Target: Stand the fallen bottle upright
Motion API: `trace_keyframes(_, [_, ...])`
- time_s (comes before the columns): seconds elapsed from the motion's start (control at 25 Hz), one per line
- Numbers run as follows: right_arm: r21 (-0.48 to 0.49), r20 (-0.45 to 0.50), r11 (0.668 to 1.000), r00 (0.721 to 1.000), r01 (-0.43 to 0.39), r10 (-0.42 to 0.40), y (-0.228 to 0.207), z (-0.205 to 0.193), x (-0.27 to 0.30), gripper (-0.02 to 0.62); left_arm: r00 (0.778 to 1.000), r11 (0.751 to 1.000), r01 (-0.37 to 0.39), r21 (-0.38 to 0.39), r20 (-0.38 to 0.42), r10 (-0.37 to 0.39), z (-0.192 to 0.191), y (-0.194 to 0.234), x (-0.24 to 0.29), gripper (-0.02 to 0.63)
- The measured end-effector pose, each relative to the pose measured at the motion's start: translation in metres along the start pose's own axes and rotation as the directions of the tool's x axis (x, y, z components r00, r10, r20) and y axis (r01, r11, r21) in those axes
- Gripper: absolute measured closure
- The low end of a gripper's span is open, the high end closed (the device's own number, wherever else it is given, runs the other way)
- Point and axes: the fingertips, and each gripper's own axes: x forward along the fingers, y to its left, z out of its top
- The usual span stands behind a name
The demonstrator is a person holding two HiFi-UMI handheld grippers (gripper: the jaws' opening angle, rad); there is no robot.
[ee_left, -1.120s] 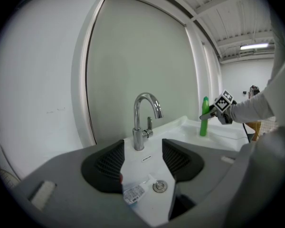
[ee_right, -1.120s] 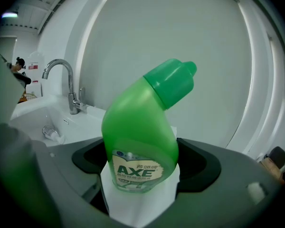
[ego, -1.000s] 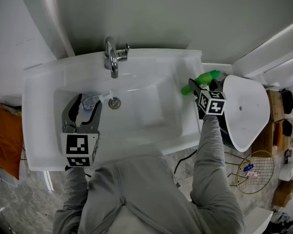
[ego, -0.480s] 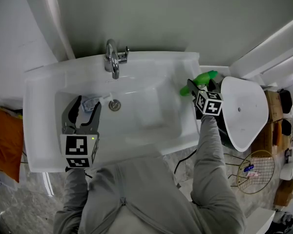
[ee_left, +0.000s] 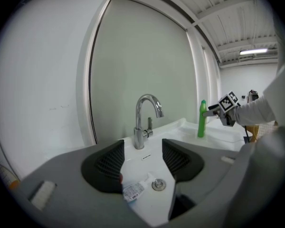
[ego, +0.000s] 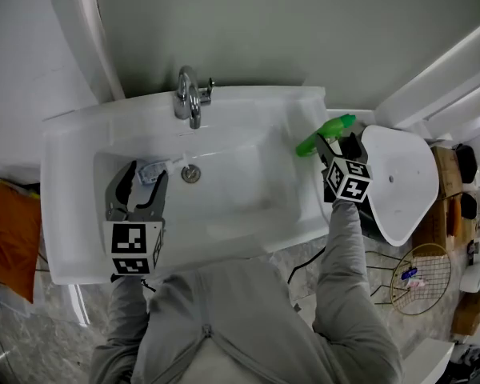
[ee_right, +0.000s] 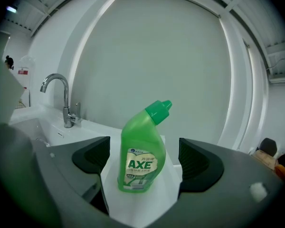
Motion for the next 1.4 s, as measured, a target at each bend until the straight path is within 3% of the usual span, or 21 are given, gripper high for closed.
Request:
trace_keyframes(0.2, [0.010,0.037,1.000,0.999,-0.021,0.020,0.022,-0.002,-0.034,0.166,0.998,1.000,-0.007,0.020,-0.067,0.009,-0.023,0.010,0.003,0.337])
trace_keyframes(0.32, [-0.001,0.041,0.998,0.998,-0.057,0.057,0.047,-0.010,-0.052,0.166,0.990,0.994,0.012,0.109,-0.142,0.003,-0.039,0.009,0.013,0.336])
trace_keyframes(0.44, [-0.003,0.041,0.995,0.994,-0.102,0.102,0.077,-0.018,-0.069,0.166,0.972,0.969,0.068,0.238,-0.235,-0.010,-0.064,0.003,0.031,0.334])
trace_keyframes(0.56, [-0.004,0.037,0.988,0.988,-0.153,0.153,0.106,-0.026,-0.083,0.166,0.940,0.909,0.161,0.385,-0.339,-0.023,-0.096,-0.008,0.057,0.329])
trace_keyframes(0.72, [-0.021,0.025,0.978,0.978,-0.207,0.208,0.139,-0.035,-0.096,0.166,0.882,0.780,0.300,0.549,-0.471,-0.007,-0.141,-0.015,0.090,0.310])
trace_keyframes(0.88, [-0.081,-0.019,0.973,0.976,-0.218,0.217,0.156,-0.051,-0.109,0.166,0.820,0.662,0.418,0.622,-0.572,0.020,-0.181,-0.016,0.112,0.301])
trace_keyframes(1.0, [-0.053,-0.033,0.977,0.978,-0.206,0.204,0.158,-0.058,-0.118,0.166,0.780,0.579,0.488,0.653,-0.624,0.046,-0.203,-0.015,0.127,0.301])
trace_keyframes(1.08, [-0.036,-0.038,0.979,0.980,-0.199,0.198,0.161,-0.062,-0.122,0.166,0.756,0.549,0.525,0.650,-0.653,0.050,-0.216,-0.013,0.135,0.299])
trace_keyframes(1.24, [-0.015,-0.054,0.981,0.980,-0.191,0.190,0.165,-0.066,-0.130,0.166,0.694,0.523,0.589,0.616,-0.717,0.062,-0.242,-0.010,0.147,0.271])
trace_keyframes(1.4, [0.007,-0.041,0.984,0.983,-0.178,0.179,0.163,-0.062,-0.134,0.166,0.636,0.526,0.627,0.575,-0.768,0.082,-0.260,-0.008,0.155,0.267])
